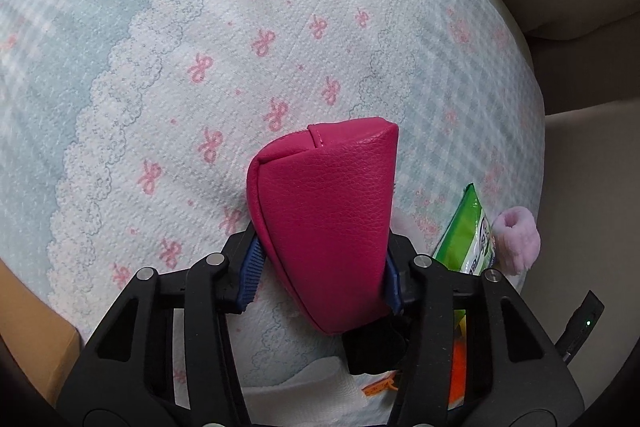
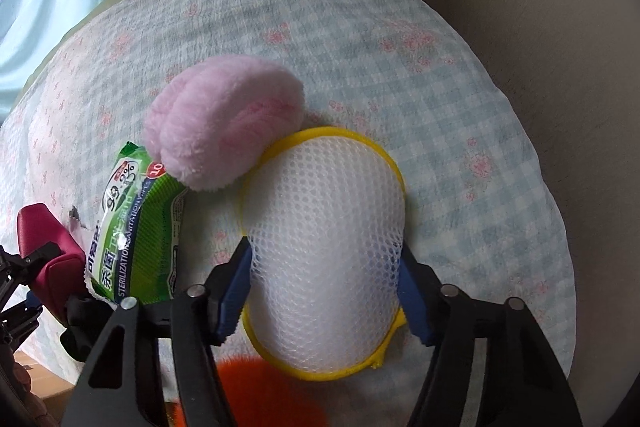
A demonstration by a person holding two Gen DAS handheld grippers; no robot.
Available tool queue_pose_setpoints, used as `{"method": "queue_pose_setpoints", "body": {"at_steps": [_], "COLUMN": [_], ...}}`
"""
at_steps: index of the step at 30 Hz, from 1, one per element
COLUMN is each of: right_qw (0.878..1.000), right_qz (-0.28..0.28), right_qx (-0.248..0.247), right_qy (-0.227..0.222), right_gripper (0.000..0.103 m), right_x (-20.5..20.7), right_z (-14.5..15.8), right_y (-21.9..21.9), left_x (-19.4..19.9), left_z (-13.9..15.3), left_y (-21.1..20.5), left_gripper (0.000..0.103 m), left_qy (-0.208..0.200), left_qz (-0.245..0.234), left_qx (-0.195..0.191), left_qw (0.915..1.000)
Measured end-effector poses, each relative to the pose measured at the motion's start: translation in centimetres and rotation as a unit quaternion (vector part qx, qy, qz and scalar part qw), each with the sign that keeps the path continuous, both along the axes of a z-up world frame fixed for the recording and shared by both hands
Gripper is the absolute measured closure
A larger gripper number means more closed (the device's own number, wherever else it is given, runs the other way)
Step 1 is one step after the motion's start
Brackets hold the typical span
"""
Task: Organize soft objects
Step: 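Carry the pink pouch and mesh bag into the cardboard box with both tools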
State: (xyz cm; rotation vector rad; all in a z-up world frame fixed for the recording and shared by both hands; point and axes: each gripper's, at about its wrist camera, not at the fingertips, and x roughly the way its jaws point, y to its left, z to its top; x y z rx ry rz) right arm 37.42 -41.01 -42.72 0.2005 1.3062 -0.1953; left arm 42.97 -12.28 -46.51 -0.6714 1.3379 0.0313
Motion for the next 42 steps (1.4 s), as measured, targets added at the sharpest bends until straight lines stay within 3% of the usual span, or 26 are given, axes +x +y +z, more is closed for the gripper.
{"method": "queue_pose_setpoints", "body": {"at_steps": [5,13,20,32,38,42], "right_qw": [1.0,0.999,0.998,0.993,0.989,0.985], "right_qz": [-0.007,-0.02,-0.029,0.009,0.057,0.097], "right_qx": [0.013,0.019,0.016,0.016,0.02,0.032], "right_qy": [-0.011,-0.031,-0.056,-0.117,-0.137,-0.142], "right_gripper": [0.065,0.067,0.067,0.067,0.067,0.067], "right_x": [-1.3,-3.5,-5.8,-10.8,-14.8,-17.3], "right_z": [0.8,4.1,7.9,20.8,27.6,30.6], "right_y": [-0.1,-2.3,-2.9,0.9,5.3,9.6], "left_x": [-0.3,-1.5,-3.1,-11.6,-17.9,-21.8], "left_z": [1.3,4.0,8.4,20.9,26.6,28.6], "left_y": [0.2,1.1,1.9,5.1,9.7,13.7], "left_gripper": [0.065,0.068,0.068,0.069,0.069,0.069], "left_qy": [-0.012,-0.035,-0.064,-0.125,-0.135,-0.136], "left_qz": [-0.004,-0.005,-0.015,-0.034,-0.026,-0.023], "left_qx": [0.0,-0.009,-0.016,-0.002,0.028,0.054], "left_qw": [0.9999,0.9993,0.9977,0.9916,0.9901,0.989]}}
